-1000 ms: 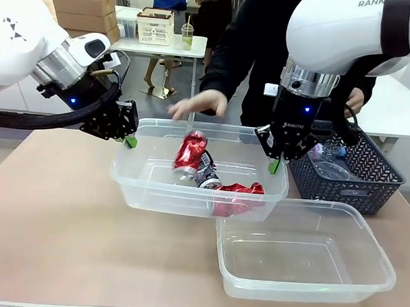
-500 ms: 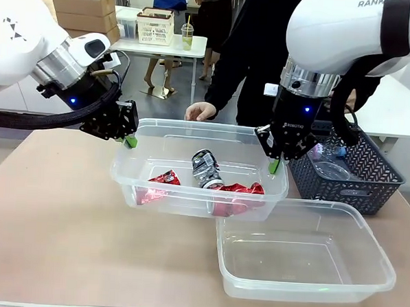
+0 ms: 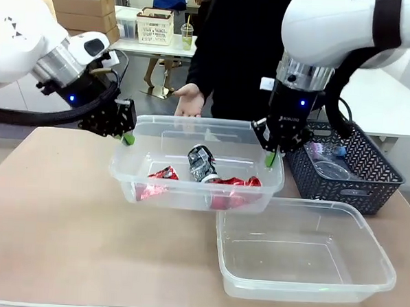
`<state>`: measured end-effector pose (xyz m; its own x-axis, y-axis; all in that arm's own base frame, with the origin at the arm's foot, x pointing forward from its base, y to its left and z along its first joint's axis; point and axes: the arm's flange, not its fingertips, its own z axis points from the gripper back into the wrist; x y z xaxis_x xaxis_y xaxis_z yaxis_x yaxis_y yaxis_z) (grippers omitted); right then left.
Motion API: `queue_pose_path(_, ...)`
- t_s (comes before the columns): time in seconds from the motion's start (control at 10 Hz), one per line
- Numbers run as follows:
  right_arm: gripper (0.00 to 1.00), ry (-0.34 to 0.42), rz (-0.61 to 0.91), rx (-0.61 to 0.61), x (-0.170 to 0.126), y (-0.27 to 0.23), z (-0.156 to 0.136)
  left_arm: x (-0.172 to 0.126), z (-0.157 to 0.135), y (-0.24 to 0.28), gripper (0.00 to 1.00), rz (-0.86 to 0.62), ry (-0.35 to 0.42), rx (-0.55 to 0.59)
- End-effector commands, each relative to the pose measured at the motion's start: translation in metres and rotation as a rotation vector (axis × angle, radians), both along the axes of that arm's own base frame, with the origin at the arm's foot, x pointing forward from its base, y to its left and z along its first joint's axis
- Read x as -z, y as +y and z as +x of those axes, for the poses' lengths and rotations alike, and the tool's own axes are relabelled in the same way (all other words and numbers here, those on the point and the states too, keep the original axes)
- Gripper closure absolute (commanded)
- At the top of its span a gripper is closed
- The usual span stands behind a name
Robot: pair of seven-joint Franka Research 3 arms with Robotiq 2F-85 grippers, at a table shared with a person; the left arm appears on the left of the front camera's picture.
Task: Sort the waste into each basket.
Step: Offer the picked Organizing box to the human, then release the Organizing box you were holding.
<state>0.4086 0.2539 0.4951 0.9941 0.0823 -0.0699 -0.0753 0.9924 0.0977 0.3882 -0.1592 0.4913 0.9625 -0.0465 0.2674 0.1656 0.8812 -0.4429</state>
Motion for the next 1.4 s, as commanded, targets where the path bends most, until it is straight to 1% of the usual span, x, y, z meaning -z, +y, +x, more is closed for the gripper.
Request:
queue_pose_path(0.0,0.96,-0.001,0.015,-0.076,-0.017,0.017,0.064,-0.017,0.06,0.007,0.91,0.031,-0.108,0.004)
queue_pose_path(0.1,0.96,0.033,0.013,-0.068,-0.014,0.02,0.088,-0.016,0.079,0.009,0.91,0.013,-0.089,0.016)
queue_pose_path(0.2,0.96,0.051,0.02,-0.065,-0.007,0.021,0.106,-0.013,0.094,0.008,0.91,0.021,-0.106,0.013)
queue_pose_path(0.3,0.96,0.041,0.052,-0.058,0.0,0.02,0.118,-0.006,0.106,0.012,0.91,0.004,-0.096,0.006)
queue_pose_path(0.4,0.96,0.031,0.086,-0.08,0.006,0.018,0.122,0.004,0.115,0.017,0.91,-0.011,-0.059,-0.013)
queue_pose_path(0.5,0.96,0.015,0.1,-0.102,0.011,0.018,0.119,0.015,0.123,0.021,0.91,-0.013,-0.026,-0.024)
queue_pose_path(0.6,0.96,0.032,0.065,-0.115,0.021,0.02,0.116,0.003,0.109,0.019,0.91,0.032,-0.056,-0.026)
queue_pose_path(0.7,0.96,0.029,0.055,-0.024,0.018,0.015,0.128,0.003,0.109,0.019,0.91,0.032,-0.056,-0.026)
queue_pose_path(1.3,0.96,0.029,0.055,-0.024,0.018,0.015,0.128,0.003,0.109,0.019,0.91,0.032,-0.056,-0.026)
